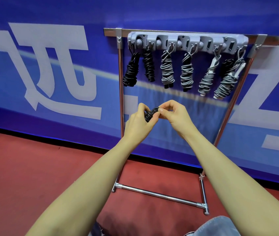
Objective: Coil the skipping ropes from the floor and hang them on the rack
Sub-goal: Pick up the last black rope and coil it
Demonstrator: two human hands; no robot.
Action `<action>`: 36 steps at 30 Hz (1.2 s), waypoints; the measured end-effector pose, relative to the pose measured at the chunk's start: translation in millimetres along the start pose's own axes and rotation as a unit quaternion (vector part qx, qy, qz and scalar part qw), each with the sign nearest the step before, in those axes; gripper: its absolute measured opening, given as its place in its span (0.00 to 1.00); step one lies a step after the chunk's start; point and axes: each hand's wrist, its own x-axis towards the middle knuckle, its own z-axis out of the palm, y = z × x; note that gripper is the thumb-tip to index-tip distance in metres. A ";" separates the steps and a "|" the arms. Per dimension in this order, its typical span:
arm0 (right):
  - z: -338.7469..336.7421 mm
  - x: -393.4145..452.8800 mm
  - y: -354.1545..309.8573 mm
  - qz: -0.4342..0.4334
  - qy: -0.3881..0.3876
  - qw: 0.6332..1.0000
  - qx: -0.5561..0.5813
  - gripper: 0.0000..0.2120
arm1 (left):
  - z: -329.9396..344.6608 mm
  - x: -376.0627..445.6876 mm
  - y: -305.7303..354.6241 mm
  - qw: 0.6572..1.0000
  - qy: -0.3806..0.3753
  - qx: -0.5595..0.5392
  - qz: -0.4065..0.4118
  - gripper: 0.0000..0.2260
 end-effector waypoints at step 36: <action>-2.4 -3.7 4.0 -0.017 -0.034 0.999 0.026 0.14 | -1.1 -1.6 5.0 0.986 -0.027 -0.149 -0.072 0.17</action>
